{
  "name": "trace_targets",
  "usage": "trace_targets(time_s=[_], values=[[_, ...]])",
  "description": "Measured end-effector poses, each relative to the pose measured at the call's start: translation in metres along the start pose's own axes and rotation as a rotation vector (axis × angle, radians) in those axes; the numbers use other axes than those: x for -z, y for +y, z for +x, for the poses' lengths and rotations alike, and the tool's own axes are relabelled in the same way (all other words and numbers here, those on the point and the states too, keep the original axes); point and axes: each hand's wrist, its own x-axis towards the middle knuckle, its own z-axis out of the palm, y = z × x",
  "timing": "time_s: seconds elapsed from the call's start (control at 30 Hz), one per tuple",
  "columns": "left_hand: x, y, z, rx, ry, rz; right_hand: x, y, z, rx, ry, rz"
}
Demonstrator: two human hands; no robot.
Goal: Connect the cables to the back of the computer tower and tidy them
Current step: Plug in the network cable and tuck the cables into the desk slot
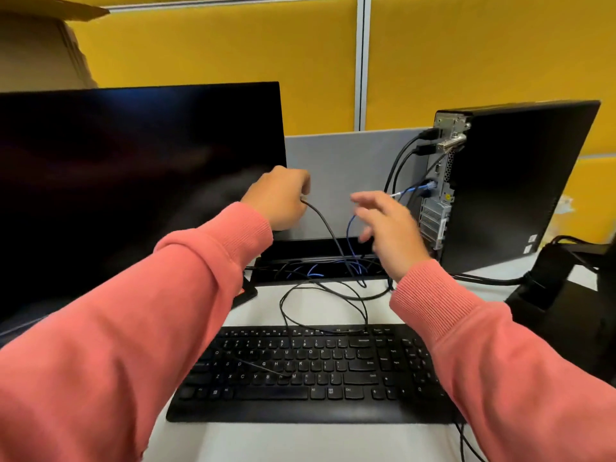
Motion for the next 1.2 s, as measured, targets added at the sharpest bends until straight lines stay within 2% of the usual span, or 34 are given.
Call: trace_targets(time_s=[0.13,0.23,0.27,0.33,0.4,0.47,0.5,0.57,0.63,0.7,0.73,0.8,0.87,0.9,0.97,1.03,1.1,1.2], values=[[-0.008,0.016,0.005,-0.064,-0.006,-0.009,-0.021,-0.021,0.001,-0.029,-0.447,-0.261],[-0.002,0.008,0.005,-0.101,0.037,-0.067,-0.019,-0.021,0.013,-0.18,-0.553,-0.04],[0.001,0.001,0.003,-0.119,0.053,-0.085,-0.013,-0.021,0.021,-0.256,-0.535,0.076],[0.005,-0.018,-0.006,-0.128,0.058,-0.134,0.005,-0.023,0.04,-0.378,-0.373,0.29],[0.001,-0.039,-0.019,-0.078,0.008,-0.131,0.02,-0.025,0.062,-0.447,-0.086,0.512],[-0.009,-0.061,-0.033,0.004,-0.132,-0.098,0.026,-0.026,0.077,-0.468,0.187,0.697],[-0.015,-0.068,-0.039,0.041,-0.214,-0.079,0.027,-0.025,0.081,-0.454,0.281,0.72],[-0.027,-0.08,-0.045,0.114,-0.323,-0.06,0.022,-0.017,0.087,-0.409,0.362,0.62],[-0.036,-0.082,-0.047,0.189,-0.36,-0.112,0.01,-0.006,0.086,-0.328,0.369,0.443],[-0.045,-0.077,-0.047,0.26,-0.35,-0.296,-0.002,0.009,0.081,-0.263,0.356,0.362],[-0.048,-0.072,-0.046,0.283,-0.312,-0.428,-0.008,0.017,0.077,-0.249,0.34,0.361],[-0.056,-0.061,-0.042,0.297,-0.132,-0.699,-0.019,0.035,0.068,-0.245,0.274,0.324],[-0.063,-0.049,-0.039,0.263,0.027,-0.875,-0.026,0.053,0.06,-0.279,0.201,0.281],[-0.069,-0.045,-0.039,0.225,0.041,-0.915,-0.03,0.062,0.055,-0.299,0.175,0.279],[-0.089,-0.045,-0.046,0.113,-0.03,-0.839,-0.033,0.078,0.049,-0.323,0.156,0.291],[-0.114,-0.051,-0.059,-0.015,-0.187,-0.632,-0.034,0.092,0.045,-0.31,0.158,0.278],[-0.135,-0.058,-0.071,-0.086,-0.266,-0.455,-0.035,0.102,0.042,-0.294,0.134,0.212],[-0.145,-0.065,-0.073,0.091,-0.387,-0.251,-0.038,0.115,0.042,-0.267,0.074,0.029]])
